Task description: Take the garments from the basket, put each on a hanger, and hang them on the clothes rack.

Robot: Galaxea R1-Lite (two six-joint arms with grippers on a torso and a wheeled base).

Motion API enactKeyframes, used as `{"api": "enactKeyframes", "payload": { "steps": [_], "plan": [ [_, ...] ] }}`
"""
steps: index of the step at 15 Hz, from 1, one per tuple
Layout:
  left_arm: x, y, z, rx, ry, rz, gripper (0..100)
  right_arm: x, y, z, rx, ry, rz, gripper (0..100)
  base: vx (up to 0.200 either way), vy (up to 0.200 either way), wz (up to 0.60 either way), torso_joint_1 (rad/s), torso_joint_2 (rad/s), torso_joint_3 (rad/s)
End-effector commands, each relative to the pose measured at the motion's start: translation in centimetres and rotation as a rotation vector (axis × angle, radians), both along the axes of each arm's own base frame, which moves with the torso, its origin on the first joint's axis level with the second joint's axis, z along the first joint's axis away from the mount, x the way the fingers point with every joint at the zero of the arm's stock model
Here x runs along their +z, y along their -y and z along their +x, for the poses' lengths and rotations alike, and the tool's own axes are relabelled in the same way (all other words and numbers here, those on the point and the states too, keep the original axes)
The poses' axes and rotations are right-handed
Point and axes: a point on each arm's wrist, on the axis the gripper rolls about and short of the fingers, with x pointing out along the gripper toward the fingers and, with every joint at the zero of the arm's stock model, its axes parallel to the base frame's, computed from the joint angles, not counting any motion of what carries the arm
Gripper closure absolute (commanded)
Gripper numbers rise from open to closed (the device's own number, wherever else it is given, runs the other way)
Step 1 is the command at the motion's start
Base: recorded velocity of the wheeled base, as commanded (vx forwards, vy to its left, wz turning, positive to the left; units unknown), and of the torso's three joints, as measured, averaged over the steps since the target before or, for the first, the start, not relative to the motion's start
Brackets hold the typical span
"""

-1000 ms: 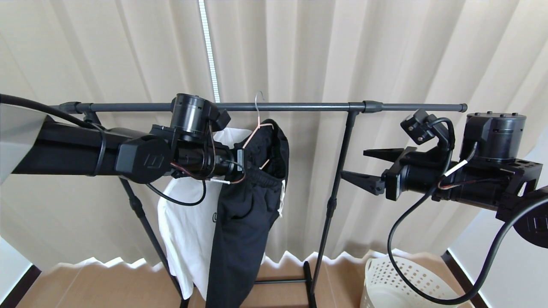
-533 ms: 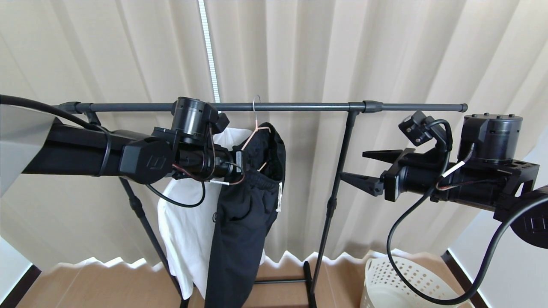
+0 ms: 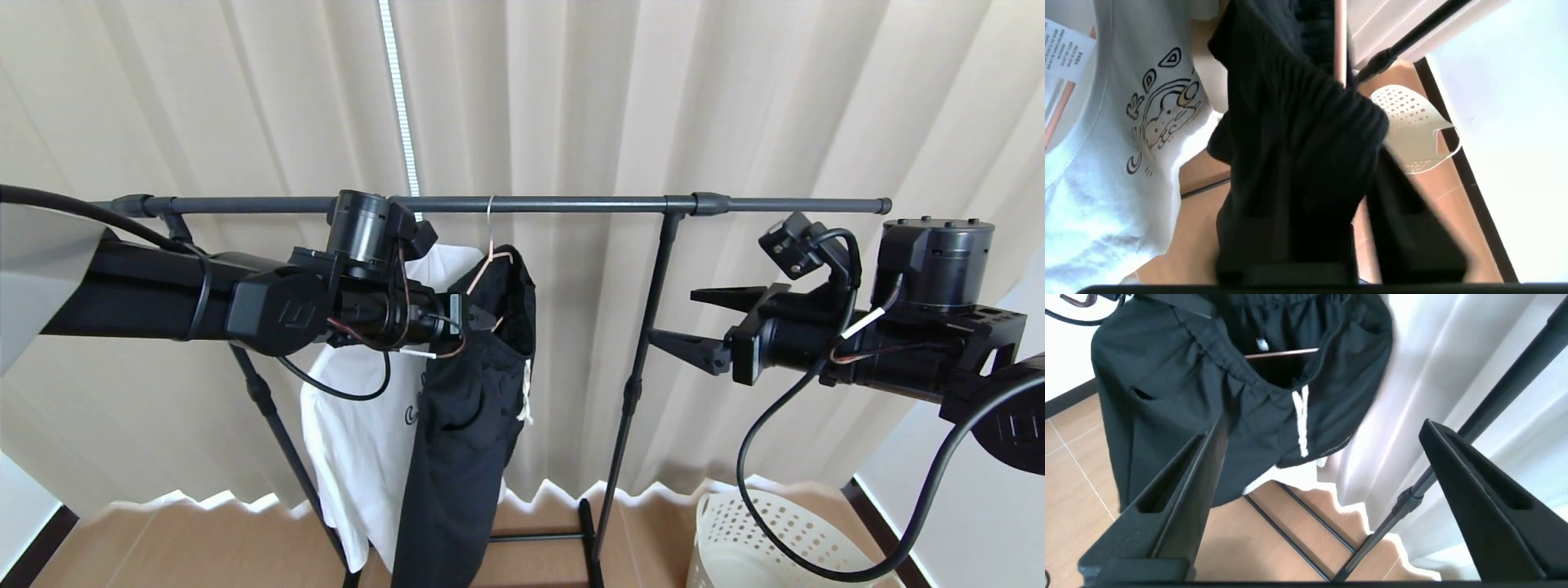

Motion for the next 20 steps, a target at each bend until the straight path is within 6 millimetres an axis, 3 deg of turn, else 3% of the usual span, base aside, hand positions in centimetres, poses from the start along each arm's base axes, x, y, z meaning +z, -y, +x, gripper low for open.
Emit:
{"api": "enactKeyframes", "payload": {
  "steps": [1,2,4,5,6,7,9,11,12,13,15,18,19,20],
  "plan": [
    [1.5,-0.7,-1.9,-0.010,0.023,-0.006,0,0.4,0.1,-0.4,-0.006,0.012,0.002,0,0.000,0.000,0.00,0.000,0.00,0.000],
    [2.4,-1.0,-2.7,-0.017,0.043,-0.005,0,1.0,0.3,-0.9,-0.018,0.031,0.005,0,0.000,0.000,0.00,0.000,0.00,0.000],
    [5.1,-2.3,-6.3,-0.023,0.104,-0.012,0,2.4,0.9,-2.5,-0.081,0.073,0.006,0,0.000,0.000,0.00,0.000,0.00,0.000],
    [6.7,-3.8,-10.9,-0.049,0.146,0.000,0,3.3,1.4,-3.8,-0.124,0.097,0.016,0,0.000,0.000,0.00,0.000,0.00,0.000],
    [6.9,-4.8,-14.0,-0.057,0.167,0.024,0,3.6,1.7,-4.6,-0.148,0.089,0.040,0,0.000,0.000,0.00,0.000,0.00,0.000],
    [6.5,-5.6,-16.4,-0.037,0.183,0.051,0,3.4,1.9,-5.2,-0.182,0.070,0.055,0,0.000,0.000,0.00,0.000,0.00,0.000],
    [3.1,-8.6,-22.8,0.095,0.205,0.174,0,2.7,3.0,-8.1,-0.319,0.070,0.039,0,0.000,0.000,0.00,0.000,0.00,0.000],
    [0.6,-11.4,-27.3,0.131,0.264,0.158,0,2.4,4.0,-11.2,-0.325,0.081,0.044,0,0.000,0.000,0.00,0.000,0.00,0.000],
    [0.2,-12.1,-28.5,0.133,0.286,0.138,0,2.3,4.3,-12.0,-0.326,0.089,0.046,0,0.000,0.000,0.00,0.000,0.00,0.000],
    [-1.6,-13.4,-30.5,0.124,0.303,0.116,0,1.9,4.8,-13.6,-0.326,0.099,0.050,0,0.000,0.000,0.00,0.000,0.00,0.000],
    [-4.8,-14.3,-31.9,0.118,0.267,0.147,0,1.5,5.1,-14.6,-0.329,0.095,0.048,0,0.000,0.000,0.00,0.000,0.00,0.000],
    [-4.5,-16.1,-32.5,0.514,0.306,0.159,0,1.7,5.1,-14.6,-0.325,0.093,0.047,0,0.000,0.000,0.00,0.000,0.00,0.000],
    [-4.2,-16.7,-33.6,0.700,0.365,0.186,0,1.7,4.8,-14.5,-0.311,0.087,0.046,0,0.000,0.000,0.00,0.000,0.00,0.000],
    [-4.4,-16.6,-34.6,0.667,0.428,0.159,0,1.6,4.7,-14.3,-0.308,0.087,0.047,0,0.000,0.000,0.00,0.000,0.00,0.000]
  ]
}}
